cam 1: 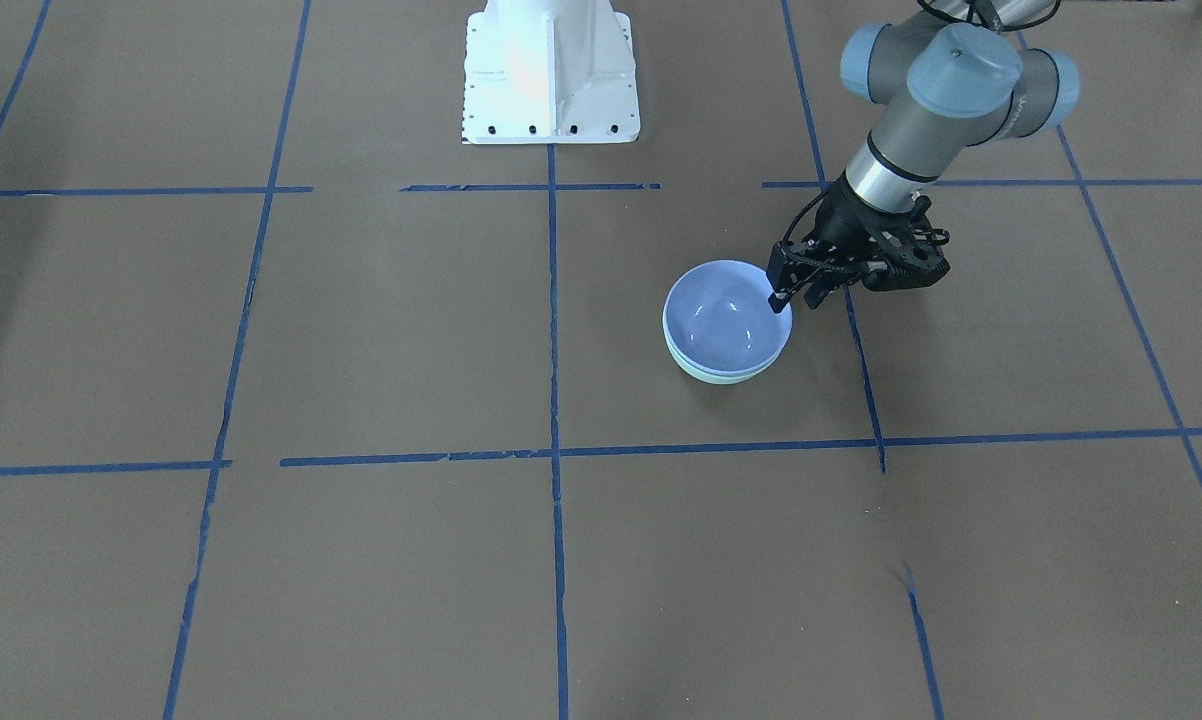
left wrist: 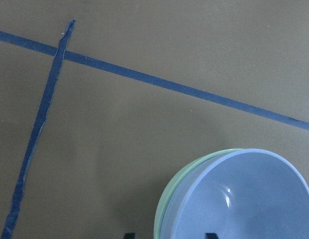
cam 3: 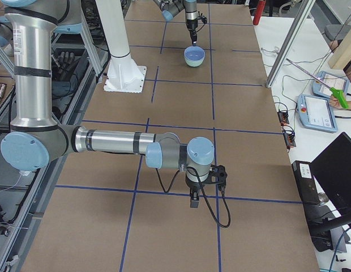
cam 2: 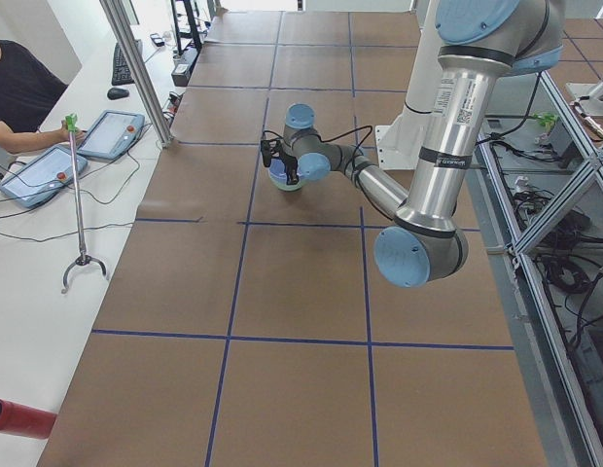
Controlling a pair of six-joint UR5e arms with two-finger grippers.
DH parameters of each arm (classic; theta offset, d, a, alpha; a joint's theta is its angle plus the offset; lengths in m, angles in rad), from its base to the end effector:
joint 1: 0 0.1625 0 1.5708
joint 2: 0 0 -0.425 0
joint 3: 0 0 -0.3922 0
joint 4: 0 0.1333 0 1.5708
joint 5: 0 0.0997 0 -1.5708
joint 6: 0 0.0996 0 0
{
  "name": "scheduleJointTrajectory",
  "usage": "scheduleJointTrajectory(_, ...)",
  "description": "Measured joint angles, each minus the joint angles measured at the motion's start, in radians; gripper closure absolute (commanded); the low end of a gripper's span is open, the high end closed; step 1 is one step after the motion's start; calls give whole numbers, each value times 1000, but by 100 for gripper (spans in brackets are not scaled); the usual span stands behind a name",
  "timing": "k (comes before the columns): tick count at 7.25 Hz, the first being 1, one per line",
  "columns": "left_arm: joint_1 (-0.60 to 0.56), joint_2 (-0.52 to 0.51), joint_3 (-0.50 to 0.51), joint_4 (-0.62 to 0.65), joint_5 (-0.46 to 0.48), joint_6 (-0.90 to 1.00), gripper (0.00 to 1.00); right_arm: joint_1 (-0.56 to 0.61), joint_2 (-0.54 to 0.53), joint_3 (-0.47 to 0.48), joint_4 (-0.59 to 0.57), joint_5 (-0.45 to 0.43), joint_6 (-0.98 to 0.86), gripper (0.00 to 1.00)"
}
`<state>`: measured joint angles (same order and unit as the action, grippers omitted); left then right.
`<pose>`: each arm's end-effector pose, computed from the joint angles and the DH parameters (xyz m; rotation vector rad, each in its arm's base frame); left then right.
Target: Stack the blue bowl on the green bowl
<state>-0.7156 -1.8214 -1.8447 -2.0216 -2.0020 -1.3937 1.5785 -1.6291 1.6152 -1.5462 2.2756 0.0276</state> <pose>0.3743 -0.4469 0.3460 0.0569 1.0383 -0.2792 0.0724 -0.4674 0.6670 0.0032 -0.7049 0.0301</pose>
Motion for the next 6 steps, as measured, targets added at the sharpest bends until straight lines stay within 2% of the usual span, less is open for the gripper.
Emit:
scheduleJointTrajectory(3, -9, 6, -32, -10, -2, 19, 0, 0, 0, 0, 0, 0, 0, 0)
scheduleJointTrajectory(5, -82, 67, -124, 12, -20, 168, 0, 0, 0, 0, 0, 0, 0, 0)
scheduleJointTrajectory(6, -153, 113, -168, 28, -56, 270, 0, 0, 0, 0, 0, 0, 0, 0)
